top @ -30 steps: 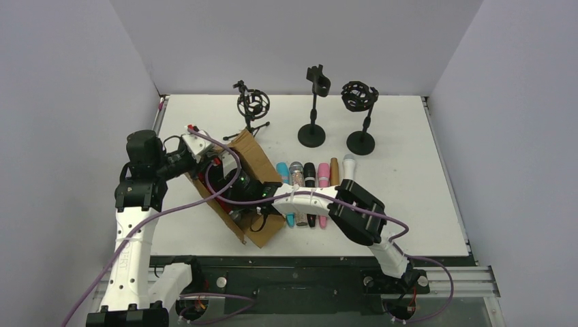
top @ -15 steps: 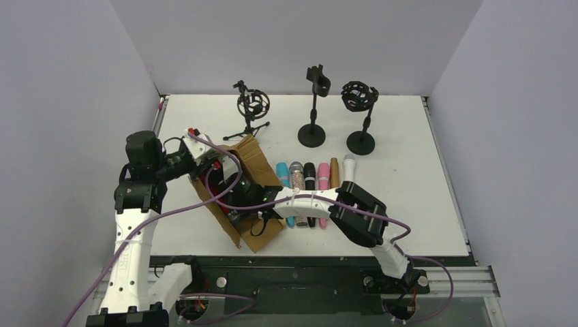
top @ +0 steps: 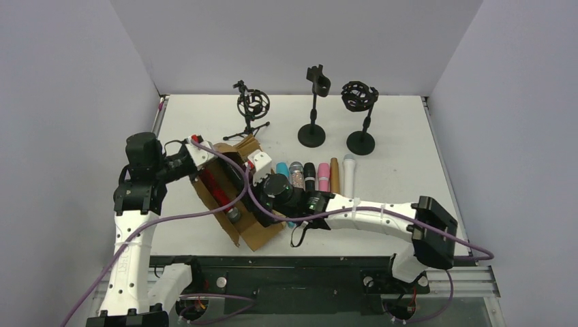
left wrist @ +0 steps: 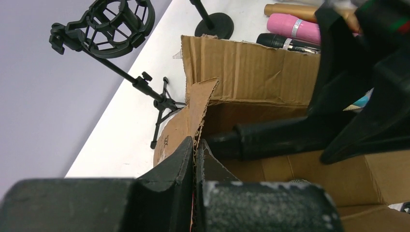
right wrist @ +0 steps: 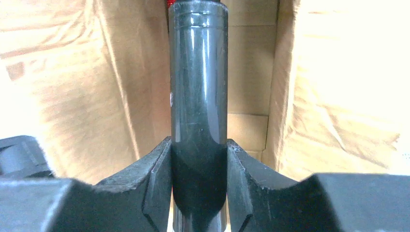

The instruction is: Attach the microphones to the stand

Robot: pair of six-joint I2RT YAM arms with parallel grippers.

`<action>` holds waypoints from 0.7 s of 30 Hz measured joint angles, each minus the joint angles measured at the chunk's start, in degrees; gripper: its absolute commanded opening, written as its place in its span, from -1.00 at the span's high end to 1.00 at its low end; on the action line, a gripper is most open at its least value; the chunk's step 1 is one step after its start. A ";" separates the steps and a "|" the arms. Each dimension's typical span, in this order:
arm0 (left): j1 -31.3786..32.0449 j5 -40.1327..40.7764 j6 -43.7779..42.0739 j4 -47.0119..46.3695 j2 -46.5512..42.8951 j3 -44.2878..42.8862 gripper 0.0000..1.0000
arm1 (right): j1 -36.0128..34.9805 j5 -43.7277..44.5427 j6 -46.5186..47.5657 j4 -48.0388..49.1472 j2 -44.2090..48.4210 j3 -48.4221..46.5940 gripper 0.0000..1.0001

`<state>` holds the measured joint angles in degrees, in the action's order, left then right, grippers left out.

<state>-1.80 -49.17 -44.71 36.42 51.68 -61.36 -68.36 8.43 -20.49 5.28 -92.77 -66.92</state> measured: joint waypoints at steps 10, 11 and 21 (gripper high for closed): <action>-0.02 0.76 -1.64 -0.09 -0.04 0.02 1.00 | 5.79 -0.61 -2.16 -4.11 20.20 14.71 1.00; -0.04 0.76 -1.66 -0.09 -0.04 0.02 1.00 | 7.54 0.17 -2.45 -5.44 22.77 16.52 1.00; -0.17 0.48 -0.98 -0.28 -0.04 0.04 1.00 | 33.57 9.70 -7.43 -22.25 33.27 20.85 1.00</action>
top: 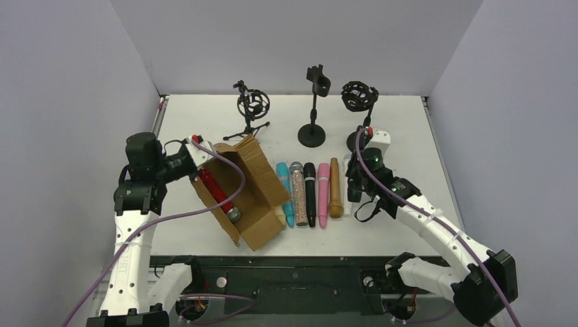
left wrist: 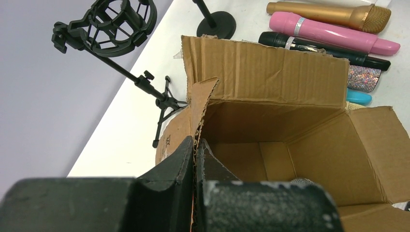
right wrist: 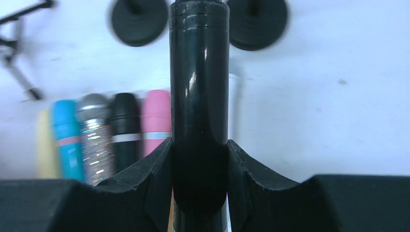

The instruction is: Attach the microphones to the stand

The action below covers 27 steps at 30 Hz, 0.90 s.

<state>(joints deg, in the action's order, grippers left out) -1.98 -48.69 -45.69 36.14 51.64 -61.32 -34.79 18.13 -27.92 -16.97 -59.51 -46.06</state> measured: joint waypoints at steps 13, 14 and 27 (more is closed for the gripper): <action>-0.26 -3.21 6.40 -4.70 -0.90 1.99 1.00 | 14.03 0.35 -0.46 -4.39 -24.22 -2.21 1.00; -0.28 -3.50 7.21 -5.31 -1.09 2.27 1.00 | 14.45 -0.26 -0.44 -4.57 -25.66 -2.43 1.00; -0.37 -5.18 11.85 -6.88 -2.10 2.47 1.00 | 15.63 -4.17 0.87 -6.43 -36.02 -7.32 0.60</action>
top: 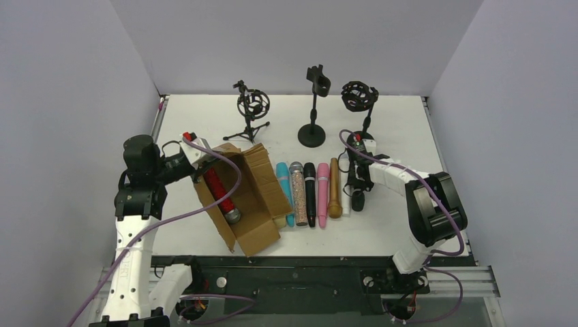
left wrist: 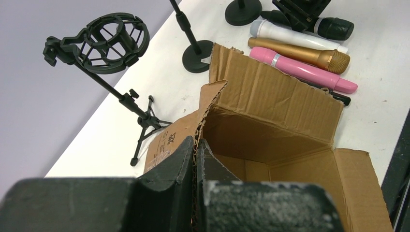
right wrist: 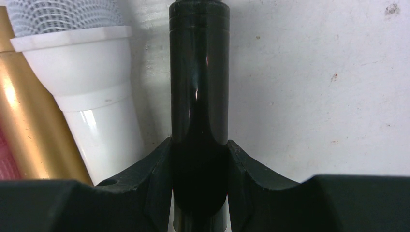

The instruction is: Attach the microphones to the stand

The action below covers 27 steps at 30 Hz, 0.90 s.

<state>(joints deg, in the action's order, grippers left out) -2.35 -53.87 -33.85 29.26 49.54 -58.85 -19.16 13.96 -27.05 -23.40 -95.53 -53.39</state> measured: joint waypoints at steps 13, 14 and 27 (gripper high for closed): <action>0.00 -0.44 0.46 0.00 -0.15 0.00 1.00 | 0.07 -2.27 0.42 -0.31 -0.04 -0.17 0.12; 0.00 -0.44 0.46 0.00 -0.15 0.00 1.00 | 0.07 -2.40 0.39 -0.31 -0.04 -0.17 0.10; 0.00 -0.63 0.59 0.02 -0.13 0.00 1.00 | 0.07 -4.00 -0.28 -2.16 2.05 -0.15 0.08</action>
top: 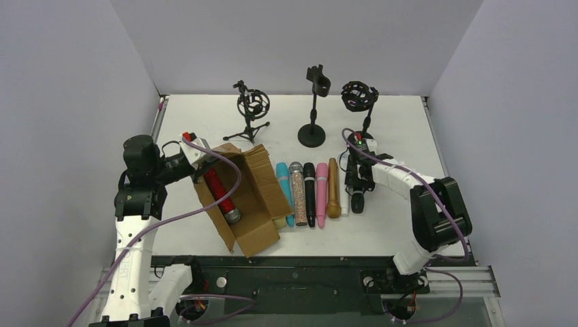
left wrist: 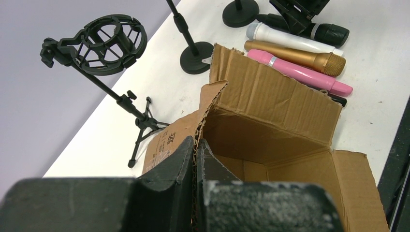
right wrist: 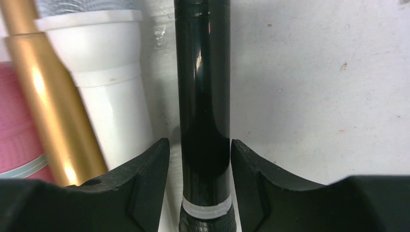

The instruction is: Attach the microphones to the stand

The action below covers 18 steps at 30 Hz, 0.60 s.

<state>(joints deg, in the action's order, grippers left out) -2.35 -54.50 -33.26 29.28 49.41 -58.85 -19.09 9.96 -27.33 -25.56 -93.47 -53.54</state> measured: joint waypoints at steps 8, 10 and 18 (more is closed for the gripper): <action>0.00 -0.02 0.09 0.02 0.00 -0.13 1.00 | -0.70 1.64 -1.11 -2.14 9.27 0.02 0.09; 0.00 -0.04 0.11 0.04 0.00 -0.26 1.00 | -2.38 3.15 -1.55 -3.02 12.48 -0.13 0.10; -0.07 -0.92 2.23 -0.07 -0.02 -0.35 1.00 | -29.90 7.39 -1.01 -0.39 19.93 -8.02 0.14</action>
<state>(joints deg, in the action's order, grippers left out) -2.42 -55.42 -31.03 29.21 49.39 -59.20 -48.99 17.34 -28.34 -25.96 -73.54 -61.56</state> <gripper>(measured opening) 0.007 0.436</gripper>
